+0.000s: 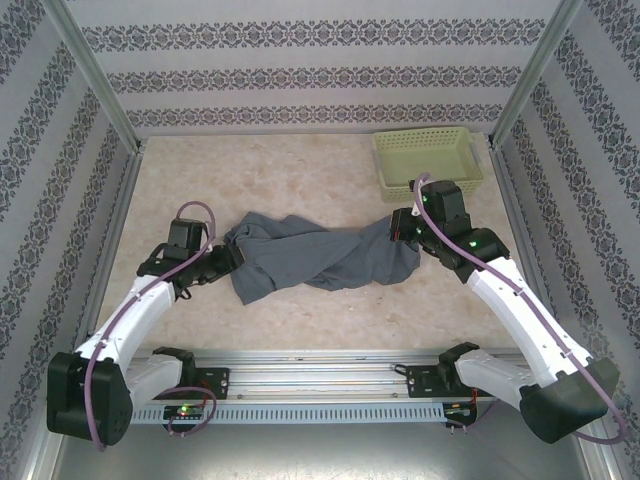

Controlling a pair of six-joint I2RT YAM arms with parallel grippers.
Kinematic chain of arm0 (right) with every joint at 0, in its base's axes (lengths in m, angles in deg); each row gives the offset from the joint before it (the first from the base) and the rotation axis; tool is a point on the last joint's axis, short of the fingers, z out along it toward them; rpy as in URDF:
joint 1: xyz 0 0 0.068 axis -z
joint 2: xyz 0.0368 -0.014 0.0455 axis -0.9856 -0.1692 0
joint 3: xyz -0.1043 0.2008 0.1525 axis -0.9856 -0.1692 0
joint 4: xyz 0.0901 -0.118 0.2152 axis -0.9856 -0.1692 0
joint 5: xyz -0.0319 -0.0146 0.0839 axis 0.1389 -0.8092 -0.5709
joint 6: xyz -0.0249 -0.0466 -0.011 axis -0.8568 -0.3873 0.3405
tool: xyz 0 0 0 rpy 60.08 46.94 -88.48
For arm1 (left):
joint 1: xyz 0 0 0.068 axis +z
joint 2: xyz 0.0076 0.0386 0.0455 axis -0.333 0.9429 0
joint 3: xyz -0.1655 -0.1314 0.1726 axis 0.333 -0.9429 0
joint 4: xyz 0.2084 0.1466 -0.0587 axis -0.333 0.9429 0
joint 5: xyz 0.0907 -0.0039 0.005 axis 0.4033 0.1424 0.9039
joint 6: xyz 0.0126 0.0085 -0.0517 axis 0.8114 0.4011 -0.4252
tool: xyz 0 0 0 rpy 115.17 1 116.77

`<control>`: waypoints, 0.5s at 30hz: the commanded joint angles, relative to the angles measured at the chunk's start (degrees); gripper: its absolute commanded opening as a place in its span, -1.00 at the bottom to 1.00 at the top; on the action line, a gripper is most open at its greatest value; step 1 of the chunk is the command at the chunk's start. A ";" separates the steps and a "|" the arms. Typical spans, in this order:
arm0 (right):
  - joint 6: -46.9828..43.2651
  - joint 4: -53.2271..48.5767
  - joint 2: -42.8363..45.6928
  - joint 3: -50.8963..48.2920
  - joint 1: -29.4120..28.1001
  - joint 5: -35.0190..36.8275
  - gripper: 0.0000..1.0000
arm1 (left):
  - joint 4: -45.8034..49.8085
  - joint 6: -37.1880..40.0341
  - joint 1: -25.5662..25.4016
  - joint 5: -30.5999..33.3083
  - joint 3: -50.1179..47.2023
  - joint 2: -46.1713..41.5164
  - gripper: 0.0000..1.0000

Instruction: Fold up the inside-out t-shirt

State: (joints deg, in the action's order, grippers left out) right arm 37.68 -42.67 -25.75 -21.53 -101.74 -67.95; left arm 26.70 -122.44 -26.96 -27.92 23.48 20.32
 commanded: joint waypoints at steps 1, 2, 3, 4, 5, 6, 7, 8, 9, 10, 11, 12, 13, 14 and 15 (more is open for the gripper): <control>0.62 1.73 -0.06 -0.35 0.70 -0.44 -1.00 | 1.76 2.00 -0.67 3.45 0.85 1.73 -0.31; 0.58 1.73 0.12 -0.46 0.71 -0.38 -1.00 | 1.45 2.10 -0.66 4.40 1.31 2.15 -0.40; 0.52 1.56 0.18 -0.63 0.73 -0.19 -1.00 | 1.02 2.27 -0.67 5.07 1.91 2.42 -0.49; 0.43 1.38 0.33 -0.66 0.73 0.14 -1.00 | 0.64 2.42 -0.65 5.62 2.41 2.78 -0.57; 0.29 1.04 0.36 -0.65 0.77 0.49 -1.00 | 0.47 2.67 -0.67 6.26 3.12 3.21 -0.69; 0.05 0.68 0.55 -0.60 0.88 0.90 -1.00 | 0.52 2.87 -0.65 7.01 3.98 3.64 -0.82; -0.13 0.36 0.78 -0.48 0.90 1.20 -1.00 | 0.56 3.02 -0.67 7.56 4.69 3.99 -0.92; -0.40 -0.07 1.14 -0.31 0.95 1.70 -1.00 | 0.73 3.15 -0.67 7.93 5.58 4.07 -1.00; -0.71 -0.58 1.52 0.07 1.13 2.08 -1.00 | 1.02 3.16 -0.67 8.18 6.61 3.82 -1.00; -1.00 -1.14 1.84 0.51 1.33 2.19 -1.00 | 1.24 3.21 -0.59 8.35 7.62 3.29 -1.00; -1.42 -1.86 2.16 1.30 1.67 2.29 -1.00 | 1.73 3.51 -0.56 8.64 9.13 2.52 -1.00; -1.79 -2.50 2.40 2.25 1.92 2.39 -1.00 | 2.48 3.72 -0.53 9.13 11.01 1.64 -1.00; -2.15 -3.01 2.60 3.26 2.21 2.45 -1.00 | 3.27 3.92 -0.49 9.54 13.09 0.85 -1.00; -2.78 -3.80 2.68 4.97 2.41 2.40 -1.00 | 4.03 4.23 -0.49 9.84 15.66 0.13 -1.00; -3.52 -4.93 2.64 7.42 2.60 2.46 -1.00 | 4.96 4.45 -0.40 9.94 18.87 -0.49 -1.00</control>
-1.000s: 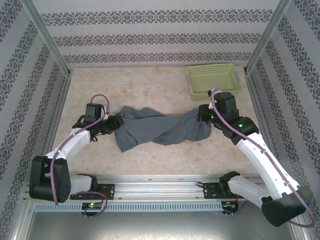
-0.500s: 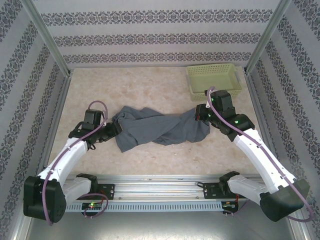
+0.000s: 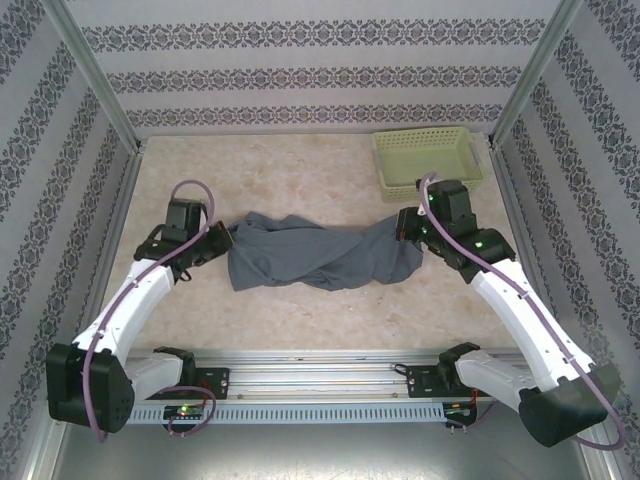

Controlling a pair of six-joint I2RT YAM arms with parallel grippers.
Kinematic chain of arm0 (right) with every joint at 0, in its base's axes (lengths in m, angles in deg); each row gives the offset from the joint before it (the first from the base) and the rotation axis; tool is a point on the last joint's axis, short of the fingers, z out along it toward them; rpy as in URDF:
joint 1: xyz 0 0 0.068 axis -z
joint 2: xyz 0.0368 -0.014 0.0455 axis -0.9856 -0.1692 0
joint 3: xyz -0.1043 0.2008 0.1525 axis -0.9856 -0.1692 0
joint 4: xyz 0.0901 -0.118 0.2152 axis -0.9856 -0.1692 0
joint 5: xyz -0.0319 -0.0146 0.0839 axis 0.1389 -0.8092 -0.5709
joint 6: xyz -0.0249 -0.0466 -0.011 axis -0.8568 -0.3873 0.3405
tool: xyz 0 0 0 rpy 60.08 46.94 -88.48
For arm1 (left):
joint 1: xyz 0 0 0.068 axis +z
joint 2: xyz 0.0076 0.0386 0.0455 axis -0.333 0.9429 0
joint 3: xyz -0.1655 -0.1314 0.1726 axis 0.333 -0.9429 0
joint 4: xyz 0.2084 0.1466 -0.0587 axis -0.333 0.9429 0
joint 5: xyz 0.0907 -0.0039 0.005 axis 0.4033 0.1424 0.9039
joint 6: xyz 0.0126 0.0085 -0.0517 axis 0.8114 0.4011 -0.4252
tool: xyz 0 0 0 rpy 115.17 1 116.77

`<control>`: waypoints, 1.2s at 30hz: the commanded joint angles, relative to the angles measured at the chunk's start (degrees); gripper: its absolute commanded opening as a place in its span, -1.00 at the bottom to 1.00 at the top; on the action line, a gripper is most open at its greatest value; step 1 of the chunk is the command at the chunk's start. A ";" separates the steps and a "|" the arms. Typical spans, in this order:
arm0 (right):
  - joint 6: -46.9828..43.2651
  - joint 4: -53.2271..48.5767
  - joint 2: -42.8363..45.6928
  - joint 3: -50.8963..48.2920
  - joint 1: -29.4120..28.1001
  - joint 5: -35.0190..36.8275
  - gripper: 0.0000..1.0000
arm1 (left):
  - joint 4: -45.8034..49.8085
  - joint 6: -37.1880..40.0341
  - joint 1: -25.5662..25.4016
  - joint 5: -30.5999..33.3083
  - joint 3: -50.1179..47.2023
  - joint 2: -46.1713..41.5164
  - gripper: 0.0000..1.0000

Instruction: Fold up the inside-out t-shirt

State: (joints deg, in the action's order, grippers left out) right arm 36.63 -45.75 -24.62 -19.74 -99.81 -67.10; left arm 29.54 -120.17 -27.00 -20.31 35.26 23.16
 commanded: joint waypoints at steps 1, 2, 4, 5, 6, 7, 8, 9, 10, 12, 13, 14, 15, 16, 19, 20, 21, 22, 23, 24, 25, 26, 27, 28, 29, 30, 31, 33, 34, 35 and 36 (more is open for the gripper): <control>-3.27 -3.09 1.30 8.24 0.82 1.73 -1.00 | 3.01 2.54 -0.31 2.33 10.43 -3.80 -1.00; -4.32 -4.72 1.07 11.88 0.81 2.04 -1.00 | 4.26 3.17 -0.26 2.36 14.59 -4.17 -1.00; -6.19 -7.72 0.62 19.78 0.72 2.28 -1.00 | 6.68 4.95 -0.27 3.23 23.52 -5.11 -1.00; -6.93 -9.31 0.48 24.15 0.70 2.22 -1.00 | 7.88 5.84 -0.23 4.64 28.03 -5.88 -1.00; -7.63 -10.83 0.39 28.94 0.58 1.81 -1.00 | 8.52 6.61 -0.27 6.33 32.05 -7.01 -1.00; -8.03 -12.04 0.37 32.49 0.56 1.48 -1.00 | 8.57 7.31 -0.27 7.64 34.76 -8.08 -1.00; -8.39 -13.16 0.47 36.66 0.32 0.98 -1.00 | 8.36 7.80 -0.27 9.08 37.06 -9.51 -1.00; -8.64 -14.21 0.59 40.88 0.06 0.38 -1.00 | 8.22 8.16 -0.25 10.61 38.92 -10.84 -1.00; -8.77 -14.91 0.82 43.81 -0.12 -0.14 -1.00 | 8.00 8.47 -0.27 11.84 39.89 -11.81 -1.00; -8.70 -15.36 1.57 48.34 -0.51 -1.23 -1.00 | 6.92 8.70 -0.27 13.35 39.85 -13.51 -1.00; -8.75 -14.82 2.09 49.13 -0.56 -1.69 -1.00 | 7.01 8.67 -0.27 13.68 39.46 -13.60 -1.00; -8.70 -13.70 2.60 49.10 -0.56 -1.83 -1.00 | 7.24 8.41 -0.27 14.08 38.68 -13.32 -1.00; -8.79 -12.85 2.68 48.33 -0.53 -1.46 -1.00 | 7.34 8.17 -0.27 14.32 37.40 -12.73 -1.00; -8.96 -12.70 2.11 47.70 -0.51 -0.99 -1.00 | 7.52 8.09 -0.27 14.37 36.30 -11.61 -1.00; -10.01 -14.04 -2.20 45.98 -0.49 0.50 -1.00 | 12.99 7.31 -0.20 16.85 36.23 -4.95 -1.00; -10.27 -14.24 -3.85 45.40 -0.51 1.53 -1.00 | 14.69 7.29 -0.11 16.84 37.04 -2.46 -1.00; -10.49 -13.94 -5.26 44.70 -0.53 2.29 -1.00 | 15.76 7.31 -0.03 16.39 37.83 -0.29 -1.00; -10.62 -13.13 -6.31 44.35 -0.49 2.89 -1.00 | 16.21 7.33 0.06 15.78 38.57 1.35 -1.00; -10.96 -12.13 -7.47 44.07 -0.42 3.44 -1.00 | 16.23 7.34 0.17 14.99 39.36 2.99 -1.00; -11.18 -10.99 -8.80 44.42 -0.40 4.06 -1.00 | 15.62 7.02 0.30 14.46 39.88 4.29 -1.00; -11.50 -10.07 -10.08 45.21 -0.33 4.36 -1.00 | 14.32 6.71 0.47 13.70 40.25 5.29 -1.00; -12.04 -9.15 -11.78 46.46 -0.24 5.04 -1.00 | 12.52 6.41 0.74 12.44 40.59 6.40 -1.00; -12.06 -8.63 -13.46 48.36 -0.22 6.20 -1.00 | 11.08 5.77 1.24 11.08 41.44 7.49 -1.00; -12.06 -8.39 -14.62 50.06 -0.07 6.94 -1.00 | 10.29 5.01 1.67 9.80 42.46 8.27 -1.00; -12.04 -7.96 -15.54 52.25 -0.02 7.31 -1.00 | 8.63 4.75 1.92 8.10 43.38 8.49 -1.00; -12.05 -7.49 -15.89 54.56 0.08 7.33 -1.00 | 6.93 4.84 1.93 7.16 44.40 8.15 -1.00; -12.04 -7.47 -15.95 56.55 0.12 7.31 -1.00 | 5.74 4.97 1.93 7.02 45.27 7.31 -1.00; -12.33 -8.45 -15.47 62.52 -0.08 6.65 -1.00 | 0.79 6.85 1.93 7.01 45.31 3.32 -1.00; -12.47 -8.49 -14.75 64.22 -0.33 6.38 -1.00 | -2.64 7.27 1.94 7.58 43.60 0.67 -1.00; -12.43 -8.04 -13.58 65.31 -0.55 5.88 -1.00 | -6.91 7.52 1.93 8.84 40.77 -2.47 -1.00; -12.27 -7.16 -12.43 65.59 -0.65 5.07 -1.00 | -9.91 7.60 1.93 9.94 38.26 -5.15 -1.00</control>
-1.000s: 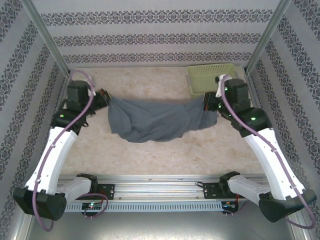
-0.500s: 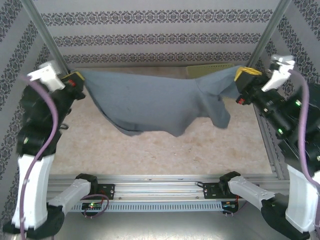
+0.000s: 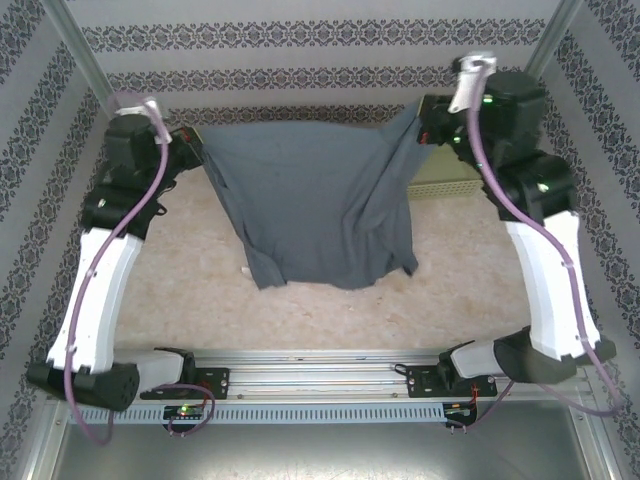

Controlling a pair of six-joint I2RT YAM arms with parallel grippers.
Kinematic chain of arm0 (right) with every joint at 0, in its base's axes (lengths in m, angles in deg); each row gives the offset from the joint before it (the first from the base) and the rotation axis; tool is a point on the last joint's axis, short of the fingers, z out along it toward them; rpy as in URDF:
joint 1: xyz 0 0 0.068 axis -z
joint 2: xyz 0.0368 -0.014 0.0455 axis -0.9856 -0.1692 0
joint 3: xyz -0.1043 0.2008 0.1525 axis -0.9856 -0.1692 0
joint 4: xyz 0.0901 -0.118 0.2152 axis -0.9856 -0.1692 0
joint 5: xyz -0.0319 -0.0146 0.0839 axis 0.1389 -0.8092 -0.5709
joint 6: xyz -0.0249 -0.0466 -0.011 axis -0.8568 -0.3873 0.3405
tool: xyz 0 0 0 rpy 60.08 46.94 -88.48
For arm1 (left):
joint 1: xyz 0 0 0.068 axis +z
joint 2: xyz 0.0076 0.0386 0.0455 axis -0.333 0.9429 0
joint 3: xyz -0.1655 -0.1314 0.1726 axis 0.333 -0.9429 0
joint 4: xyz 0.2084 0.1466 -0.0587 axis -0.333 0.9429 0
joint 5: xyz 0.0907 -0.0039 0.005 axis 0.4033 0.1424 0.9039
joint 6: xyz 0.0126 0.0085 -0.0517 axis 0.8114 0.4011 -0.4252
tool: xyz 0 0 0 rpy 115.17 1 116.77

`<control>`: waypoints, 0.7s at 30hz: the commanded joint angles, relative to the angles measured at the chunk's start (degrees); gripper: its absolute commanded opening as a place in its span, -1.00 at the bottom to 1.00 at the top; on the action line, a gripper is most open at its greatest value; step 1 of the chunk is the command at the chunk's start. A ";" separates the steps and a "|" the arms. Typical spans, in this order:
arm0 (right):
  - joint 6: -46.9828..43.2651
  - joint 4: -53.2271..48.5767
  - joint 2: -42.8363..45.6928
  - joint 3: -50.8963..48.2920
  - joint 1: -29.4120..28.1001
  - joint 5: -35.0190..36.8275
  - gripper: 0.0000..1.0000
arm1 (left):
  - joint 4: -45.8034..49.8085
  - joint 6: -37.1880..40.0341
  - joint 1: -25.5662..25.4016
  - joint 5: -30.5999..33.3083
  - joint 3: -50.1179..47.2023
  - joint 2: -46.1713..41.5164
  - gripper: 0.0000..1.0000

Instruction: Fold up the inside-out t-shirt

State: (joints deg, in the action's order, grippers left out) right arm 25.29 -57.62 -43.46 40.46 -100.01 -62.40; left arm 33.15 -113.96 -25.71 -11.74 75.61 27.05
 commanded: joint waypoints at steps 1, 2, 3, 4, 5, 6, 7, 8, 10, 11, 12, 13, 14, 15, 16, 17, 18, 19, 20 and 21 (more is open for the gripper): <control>-0.58 5.40 7.59 5.12 -0.51 -0.45 -1.00 | -14.82 1.52 0.71 2.11 -3.96 -10.53 -1.00; 0.03 5.85 8.66 4.63 -0.64 -1.43 -1.00 | -15.24 1.24 0.68 2.10 -5.64 -11.42 -1.00; 0.60 6.25 9.60 3.57 -0.90 -2.87 -1.00 | -14.56 1.03 0.64 1.46 -6.80 -11.65 -1.00; 1.00 6.79 10.39 2.13 -1.06 -4.20 -1.00 | -14.00 0.71 0.68 0.59 -8.05 -11.63 -1.00; 1.44 7.47 11.35 -0.19 -1.37 -5.56 -1.00 | -13.31 0.08 0.64 -0.11 -9.49 -11.91 -1.00; 1.73 8.33 12.39 -2.57 -1.90 -6.19 -1.00 | -12.62 -0.46 0.66 -0.20 -11.28 -12.57 -1.00; 1.61 9.13 13.12 -5.13 -2.55 -6.48 -1.00 | -12.82 -0.78 0.67 0.02 -13.13 -13.69 -1.00; 1.27 9.80 14.31 -7.55 -3.10 -6.13 -1.00 | -13.36 -0.92 0.64 0.39 -15.14 -15.38 -1.00; 0.34 10.16 15.81 -11.13 -4.01 -4.40 -1.00 | -14.00 -0.39 0.64 1.20 -17.61 -18.62 -1.00; -0.18 10.11 16.68 -12.19 -4.32 -3.36 -1.00 | -14.35 -0.02 0.67 1.12 -18.30 -20.15 -1.00; -0.68 10.06 17.42 -12.63 -4.55 -2.71 -1.00 | -14.70 0.41 0.64 0.82 -18.66 -21.57 -1.00; -0.93 9.90 18.04 -12.63 -4.59 -2.24 -1.00 | -14.80 0.68 0.68 0.63 -18.65 -22.56 -1.00; -1.02 9.99 18.68 -12.53 -4.64 -2.32 -1.00 | -15.10 0.91 0.64 0.44 -18.62 -23.68 -1.00; -1.10 10.08 19.26 -12.03 -4.69 -2.73 -1.00 | -15.62 1.16 0.64 0.27 -18.48 -24.65 -1.00; -1.04 10.28 19.62 -11.61 -4.77 -3.12 -1.00 | -15.98 1.39 0.64 0.35 -18.31 -25.32 -1.00; -1.05 10.33 19.87 -10.81 -4.78 -3.57 -1.00 | -16.19 1.60 0.64 0.59 -17.86 -25.71 -1.00; -1.05 10.33 19.75 -10.09 -4.79 -3.96 -1.00 | -16.03 1.96 0.65 0.79 -17.21 -25.68 -1.00; -1.23 10.25 19.48 -9.43 -4.80 -4.14 -1.00 | -15.74 2.45 0.65 1.05 -16.57 -25.25 -1.00; -1.50 10.24 18.65 -8.76 -4.85 -3.95 -1.00 | -15.16 2.91 0.64 1.38 -15.70 -24.14 -1.00; -1.89 10.08 17.46 -8.07 -4.84 -3.68 -1.00 | -14.68 3.09 0.64 1.79 -14.90 -22.72 -1.00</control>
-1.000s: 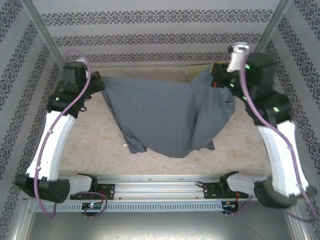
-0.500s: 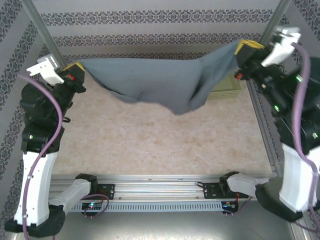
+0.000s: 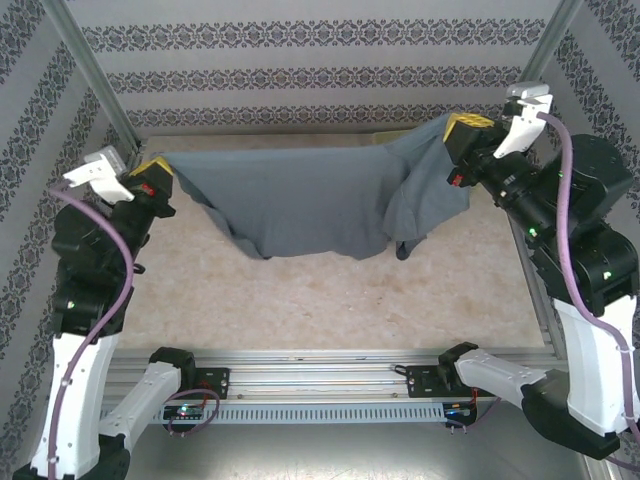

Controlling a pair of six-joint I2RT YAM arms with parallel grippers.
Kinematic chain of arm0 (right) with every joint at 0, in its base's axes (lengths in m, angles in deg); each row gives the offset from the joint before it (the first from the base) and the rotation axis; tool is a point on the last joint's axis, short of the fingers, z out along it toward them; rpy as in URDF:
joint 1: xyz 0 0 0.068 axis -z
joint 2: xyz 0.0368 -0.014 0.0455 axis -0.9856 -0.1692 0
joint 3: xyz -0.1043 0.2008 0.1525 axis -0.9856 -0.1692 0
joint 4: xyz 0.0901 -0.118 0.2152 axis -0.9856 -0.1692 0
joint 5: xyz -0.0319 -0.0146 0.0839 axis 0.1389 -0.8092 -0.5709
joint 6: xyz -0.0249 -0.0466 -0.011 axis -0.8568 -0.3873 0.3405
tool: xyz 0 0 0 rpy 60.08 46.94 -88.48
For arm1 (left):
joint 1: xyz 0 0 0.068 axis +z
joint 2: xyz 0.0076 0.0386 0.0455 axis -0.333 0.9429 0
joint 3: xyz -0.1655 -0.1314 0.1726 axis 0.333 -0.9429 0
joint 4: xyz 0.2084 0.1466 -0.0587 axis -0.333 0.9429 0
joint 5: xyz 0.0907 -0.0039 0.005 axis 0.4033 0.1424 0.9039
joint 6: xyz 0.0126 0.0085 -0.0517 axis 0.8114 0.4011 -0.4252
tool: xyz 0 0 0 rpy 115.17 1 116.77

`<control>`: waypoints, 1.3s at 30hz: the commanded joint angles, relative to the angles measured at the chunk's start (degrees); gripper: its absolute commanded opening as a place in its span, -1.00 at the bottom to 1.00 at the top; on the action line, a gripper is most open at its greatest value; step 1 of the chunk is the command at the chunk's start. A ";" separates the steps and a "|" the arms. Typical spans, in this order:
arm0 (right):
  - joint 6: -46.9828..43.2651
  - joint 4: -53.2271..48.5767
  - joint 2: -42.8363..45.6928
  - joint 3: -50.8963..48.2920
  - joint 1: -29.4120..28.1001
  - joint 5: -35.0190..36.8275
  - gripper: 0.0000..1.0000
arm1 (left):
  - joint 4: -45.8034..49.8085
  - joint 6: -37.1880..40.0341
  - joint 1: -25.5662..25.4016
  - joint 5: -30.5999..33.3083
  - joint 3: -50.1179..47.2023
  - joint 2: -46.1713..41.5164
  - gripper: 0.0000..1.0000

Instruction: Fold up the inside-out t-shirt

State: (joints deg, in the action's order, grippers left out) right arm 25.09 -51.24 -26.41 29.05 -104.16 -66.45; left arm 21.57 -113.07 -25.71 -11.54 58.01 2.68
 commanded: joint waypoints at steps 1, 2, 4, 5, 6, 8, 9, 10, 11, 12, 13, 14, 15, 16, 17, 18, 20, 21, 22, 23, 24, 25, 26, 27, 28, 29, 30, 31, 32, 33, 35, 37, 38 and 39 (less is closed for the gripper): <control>-2.18 3.54 -1.07 4.10 -0.62 0.54 -1.00 | -2.54 2.22 0.64 1.81 3.51 3.30 -1.00; -2.63 3.57 -2.40 4.67 -0.69 0.52 -1.00 | -2.29 2.22 0.64 2.04 4.33 5.01 -1.00; -3.93 4.37 -5.62 5.44 -0.62 1.24 -1.00 | -0.94 2.17 0.66 3.25 6.57 9.49 -1.00; -4.25 4.64 -7.22 5.95 -0.56 1.85 -1.00 | -0.25 2.22 0.72 4.10 7.69 11.67 -1.00; -4.67 4.80 -9.11 6.64 -0.46 2.46 -1.00 | 0.90 2.13 0.80 5.12 9.26 14.16 -1.00; -5.17 5.71 -12.68 7.63 0.18 2.88 -1.00 | 3.01 1.96 1.09 6.80 12.35 18.86 -1.00; -5.04 6.18 -14.83 8.24 0.68 2.76 -1.00 | 3.52 1.69 1.31 7.72 13.73 21.20 -1.00; -4.94 6.77 -17.08 9.04 1.11 2.10 -1.00 | 4.02 1.40 1.71 8.52 15.09 23.62 -1.00; -4.65 7.22 -19.04 9.86 1.73 1.32 -1.00 | 4.22 1.29 2.24 8.80 16.33 25.75 -1.00; -4.30 7.64 -21.51 11.13 2.18 0.60 -1.00 | 4.33 1.13 2.82 9.14 17.83 28.03 -1.00; -4.21 7.81 -24.00 12.75 2.54 0.00 -1.00 | 4.52 0.89 3.65 9.12 19.63 30.51 -1.00; -4.26 7.66 -26.26 14.72 2.77 -0.46 -1.00 | 4.99 0.70 4.48 8.56 21.56 32.63 -1.00; -4.53 7.19 -28.91 17.51 2.98 -0.94 -1.00 | 5.52 0.70 5.37 7.91 24.14 34.88 -1.00; -4.81 6.54 -31.58 20.84 3.20 -1.27 -1.00 | 6.01 0.64 6.30 7.00 26.91 37.08 -1.00; -4.98 5.97 -33.72 23.93 3.43 -1.61 -1.00 | 6.42 0.57 7.08 6.14 29.50 38.85 -1.00; -5.07 5.12 -36.31 28.14 3.80 -1.87 -1.00 | 7.06 0.43 8.03 5.22 32.78 40.58 -1.00; -4.84 3.04 -40.98 37.17 4.43 -2.58 -1.00 | 8.34 -0.38 10.15 3.70 38.66 43.40 -1.00; -4.81 2.14 -43.09 42.02 4.69 -2.87 -1.00 | 8.84 -0.88 11.43 2.76 41.52 44.45 -1.00; -4.71 1.60 -45.14 46.72 4.93 -3.16 -1.00 | 9.14 -1.31 12.48 1.89 44.16 45.21 -1.00; -4.43 1.57 -46.32 49.99 5.15 -3.57 -1.00 | 9.16 -1.47 13.38 1.25 45.96 45.51 -1.00; -4.13 1.85 -47.14 53.13 5.30 -4.34 -1.00 | 9.00 -1.49 14.25 0.70 47.47 45.51 -1.00; -3.88 2.66 -47.14 54.58 5.29 -5.10 -1.00 | 9.02 -1.47 15.05 0.34 48.59 45.10 -1.00; -3.68 3.62 -46.59 54.54 5.31 -5.77 -1.00 | 9.21 -1.47 15.66 -0.03 49.16 44.57 -1.00; -3.42 4.58 -45.46 53.33 5.34 -6.47 -1.00 | 9.26 -1.73 16.30 -0.66 49.04 43.58 -1.00; -3.10 5.32 -44.02 51.33 5.29 -7.32 -1.00 | 9.10 -1.77 16.70 -1.41 48.07 42.17 -1.00; -2.76 5.88 -42.51 48.94 5.30 -8.35 -1.00 | 8.72 -1.74 16.81 -2.17 46.54 40.73 -1.00; -2.59 6.43 -40.63 45.32 5.27 -9.66 -1.00 | 7.73 -1.68 16.89 -2.92 43.85 38.51 -1.00; -2.54 7.00 -38.54 40.47 5.04 -10.76 -1.00 | 6.18 -1.65 16.85 -3.96 40.08 35.93 -1.00; -2.66 7.39 -36.51 36.19 4.71 -11.31 -1.00 | 4.91 -2.05 16.83 -4.80 36.47 33.56 -1.00; -3.53 7.90 -33.99 30.61 4.01 -11.66 -1.00 | 3.61 -3.18 16.89 -5.65 32.04 30.82 -1.00; -4.75 10.03 -28.12 18.09 2.62 -10.77 -1.00 | 0.85 -5.51 16.81 -9.25 21.55 25.76 -1.00; -3.88 13.67 -21.34 2.56 1.59 -11.25 -1.00 | -1.28 -8.24 16.81 -14.10 10.36 20.29 -1.00; -3.16 14.96 -18.52 -4.29 1.33 -12.01 -1.00 | -2.01 -9.27 16.81 -16.29 4.99 18.17 -1.00; -2.22 16.01 -15.65 -12.05 0.90 -12.33 -1.00 | -2.17 -10.39 16.73 -18.46 -0.69 15.58 -1.00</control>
State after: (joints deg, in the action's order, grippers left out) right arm 21.31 -39.00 -45.78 30.49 -102.28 -76.56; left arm 22.22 -118.70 -9.56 -21.97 67.89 20.78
